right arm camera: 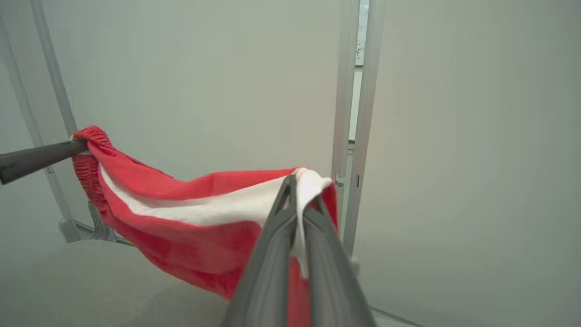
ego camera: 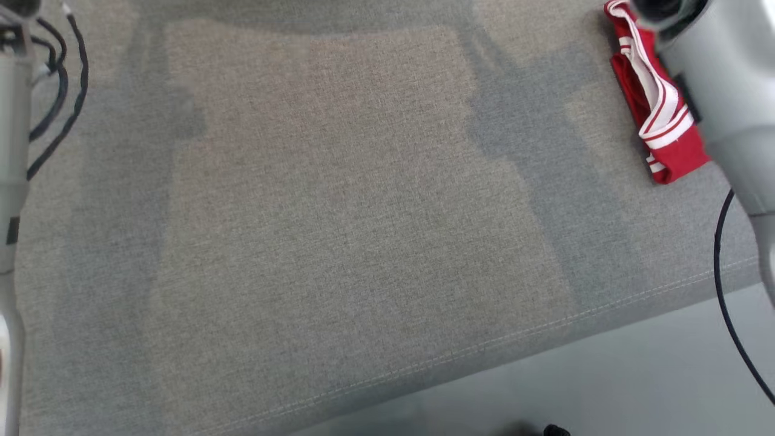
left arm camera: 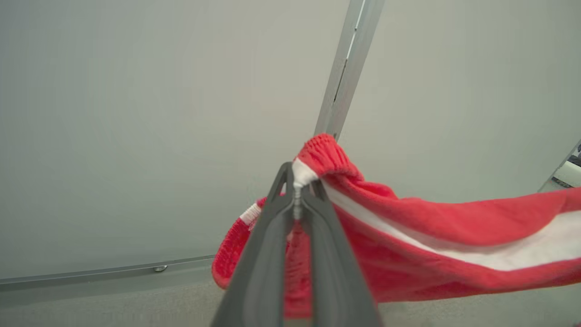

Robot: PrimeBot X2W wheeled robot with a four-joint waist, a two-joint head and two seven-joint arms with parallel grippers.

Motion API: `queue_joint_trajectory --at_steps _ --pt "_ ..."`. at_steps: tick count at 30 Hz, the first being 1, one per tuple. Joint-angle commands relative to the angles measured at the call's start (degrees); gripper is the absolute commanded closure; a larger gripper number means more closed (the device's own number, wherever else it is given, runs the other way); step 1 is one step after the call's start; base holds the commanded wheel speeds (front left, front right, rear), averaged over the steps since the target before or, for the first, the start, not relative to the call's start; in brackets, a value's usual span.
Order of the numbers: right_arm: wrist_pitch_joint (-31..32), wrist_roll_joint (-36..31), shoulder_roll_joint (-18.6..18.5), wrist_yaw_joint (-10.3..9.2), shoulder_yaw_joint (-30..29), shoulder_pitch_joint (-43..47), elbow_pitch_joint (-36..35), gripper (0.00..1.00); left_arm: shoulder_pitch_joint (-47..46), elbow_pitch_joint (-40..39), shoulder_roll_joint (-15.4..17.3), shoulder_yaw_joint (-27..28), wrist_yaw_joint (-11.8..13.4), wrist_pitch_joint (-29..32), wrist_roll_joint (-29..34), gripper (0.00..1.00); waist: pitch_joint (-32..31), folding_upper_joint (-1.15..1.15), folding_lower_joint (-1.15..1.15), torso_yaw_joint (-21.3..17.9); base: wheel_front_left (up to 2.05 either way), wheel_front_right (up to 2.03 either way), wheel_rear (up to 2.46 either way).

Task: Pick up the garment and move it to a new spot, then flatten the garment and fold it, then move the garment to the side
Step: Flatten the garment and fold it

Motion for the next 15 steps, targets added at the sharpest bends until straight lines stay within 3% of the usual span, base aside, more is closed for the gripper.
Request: queue_joint_trajectory --at_steps 1,8,15 --pt "-0.45 0.67 -0.14 -0.08 0.78 1.42 -0.26 1.0 1.55 0.63 0.48 -0.09 -0.6 -0.8 0.3 1.0 5.5 0.0 -0.02 -1.42 0.0 0.0 0.0" --pt "-2.86 5.21 -3.9 -0.08 9.23 9.06 -4.76 1.0 10.74 4.03 1.33 0.17 -6.87 -5.86 -3.05 1.0 6.81 0.0 -0.02 -0.35 0.0 0.0 0.0" --pt "-3.88 9.02 -9.29 -0.08 12.42 15.57 -11.83 1.0 22.13 -0.69 2.94 1.31 -10.58 -6.55 -8.17 1.0 4.7 0.0 -0.02 1.01 0.0 0.0 0.0"
